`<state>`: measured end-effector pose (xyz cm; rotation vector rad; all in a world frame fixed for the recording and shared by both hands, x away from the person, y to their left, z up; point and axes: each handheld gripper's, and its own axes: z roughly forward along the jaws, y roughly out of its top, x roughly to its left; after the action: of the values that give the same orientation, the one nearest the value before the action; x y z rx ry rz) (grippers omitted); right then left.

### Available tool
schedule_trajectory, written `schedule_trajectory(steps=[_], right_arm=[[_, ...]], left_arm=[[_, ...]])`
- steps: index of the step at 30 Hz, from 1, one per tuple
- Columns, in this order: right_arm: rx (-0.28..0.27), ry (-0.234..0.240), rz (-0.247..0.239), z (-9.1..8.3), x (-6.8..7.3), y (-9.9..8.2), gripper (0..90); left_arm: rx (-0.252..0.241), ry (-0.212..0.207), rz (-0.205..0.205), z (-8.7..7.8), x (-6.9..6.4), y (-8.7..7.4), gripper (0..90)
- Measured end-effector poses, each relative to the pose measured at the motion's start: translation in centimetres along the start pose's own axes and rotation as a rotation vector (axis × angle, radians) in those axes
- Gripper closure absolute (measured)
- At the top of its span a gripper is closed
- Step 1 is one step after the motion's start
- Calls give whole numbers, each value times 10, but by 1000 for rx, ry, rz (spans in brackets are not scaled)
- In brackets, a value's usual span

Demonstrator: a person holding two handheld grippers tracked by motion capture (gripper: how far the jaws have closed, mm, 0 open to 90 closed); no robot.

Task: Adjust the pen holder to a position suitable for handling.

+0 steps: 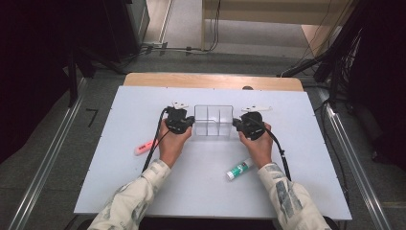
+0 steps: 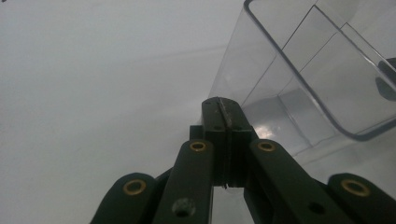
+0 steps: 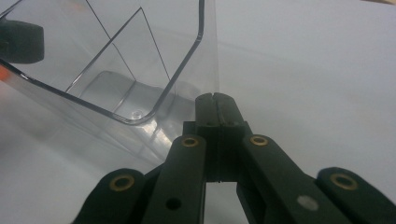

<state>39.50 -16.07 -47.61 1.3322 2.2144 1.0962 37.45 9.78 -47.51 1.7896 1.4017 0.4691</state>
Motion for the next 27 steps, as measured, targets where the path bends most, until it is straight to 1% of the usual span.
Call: schedule_trajectory(steps=[4, 8, 14, 20, 22, 25, 26, 27], right_arm=[[0, 16, -12, -2, 10, -4, 879], [0, 15, -11, -3, 16, -6, 879], [-3, 6, -22, -4, 17, -7, 879], [-10, 6, -5, -6, 16, -7, 878], [-13, 10, -4, -7, 16, -8, 878], [-15, 10, -14, -7, 16, -8, 877], [-20, 6, -19, -8, 16, -9, 862], [-29, -8, -27, -8, 16, -9, 821]], left_arm=[[2, -9, -2, -8, 6, -6, 900], [1, -13, -4, -11, 8, -8, 900], [-3, -6, -3, -9, 8, -9, 900], [-9, -15, -11, -7, 7, -9, 900], [-9, -14, -3, -7, 7, -9, 900], [-17, -1, 9, -7, 6, -10, 900], [-21, 13, 17, -7, 6, -10, 892], [-27, 18, 15, -8, 7, -10, 853]])
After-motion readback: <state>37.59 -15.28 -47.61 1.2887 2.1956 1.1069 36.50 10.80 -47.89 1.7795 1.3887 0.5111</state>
